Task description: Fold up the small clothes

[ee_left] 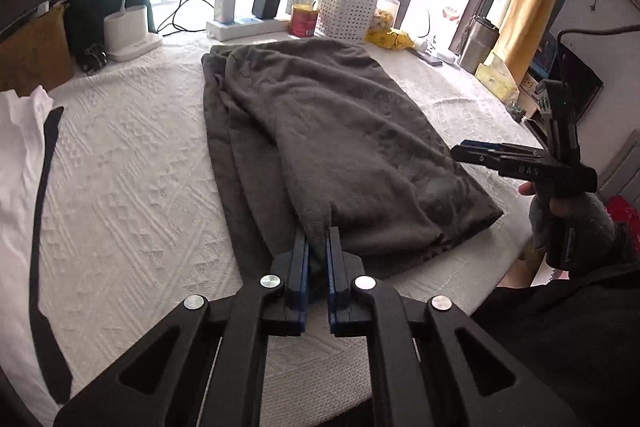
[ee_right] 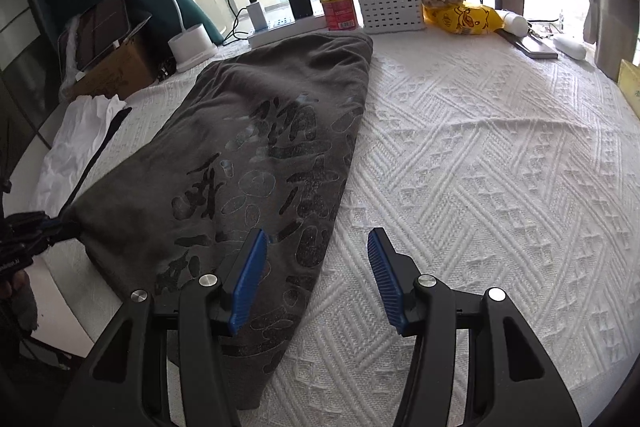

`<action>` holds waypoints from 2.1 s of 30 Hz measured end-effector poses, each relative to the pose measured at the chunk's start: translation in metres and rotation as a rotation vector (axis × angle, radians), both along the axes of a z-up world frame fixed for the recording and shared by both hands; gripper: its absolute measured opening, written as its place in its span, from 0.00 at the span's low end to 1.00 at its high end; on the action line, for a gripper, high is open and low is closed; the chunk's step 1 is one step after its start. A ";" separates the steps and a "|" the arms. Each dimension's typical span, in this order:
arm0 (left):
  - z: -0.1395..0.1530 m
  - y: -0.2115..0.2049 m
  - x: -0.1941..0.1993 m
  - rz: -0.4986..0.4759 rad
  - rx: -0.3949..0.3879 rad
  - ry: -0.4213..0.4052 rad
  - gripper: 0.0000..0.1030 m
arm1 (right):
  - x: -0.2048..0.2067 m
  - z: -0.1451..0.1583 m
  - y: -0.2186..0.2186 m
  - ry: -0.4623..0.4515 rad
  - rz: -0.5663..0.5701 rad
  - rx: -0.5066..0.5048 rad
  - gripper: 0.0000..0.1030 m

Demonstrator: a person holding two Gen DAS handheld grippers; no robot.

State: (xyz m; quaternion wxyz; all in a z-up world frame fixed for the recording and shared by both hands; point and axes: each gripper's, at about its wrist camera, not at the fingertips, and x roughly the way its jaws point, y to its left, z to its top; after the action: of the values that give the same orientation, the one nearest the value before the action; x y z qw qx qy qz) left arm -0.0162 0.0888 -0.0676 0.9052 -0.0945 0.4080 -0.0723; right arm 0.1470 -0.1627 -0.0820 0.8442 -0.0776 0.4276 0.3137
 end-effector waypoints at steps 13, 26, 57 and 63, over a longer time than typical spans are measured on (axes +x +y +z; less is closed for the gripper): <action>-0.028 0.009 -0.006 0.019 0.041 0.096 0.06 | -0.031 -0.009 0.005 -0.022 0.056 -0.076 0.54; -0.036 0.003 -0.006 0.037 0.022 0.097 0.07 | -0.065 -0.011 0.002 -0.075 0.081 -0.083 0.08; -0.007 -0.013 -0.013 -0.004 0.027 0.046 0.17 | -0.058 0.000 -0.070 -0.070 -0.103 -0.115 0.04; 0.000 -0.003 -0.003 0.044 0.035 0.037 0.24 | -0.045 0.002 -0.067 -0.094 -0.104 -0.126 0.68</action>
State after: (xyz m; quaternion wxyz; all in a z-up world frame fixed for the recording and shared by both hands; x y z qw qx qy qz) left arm -0.0194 0.0859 -0.0675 0.9003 -0.0891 0.4239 -0.0435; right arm 0.1018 -0.2295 -0.0801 0.8719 -0.1230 0.4098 0.2380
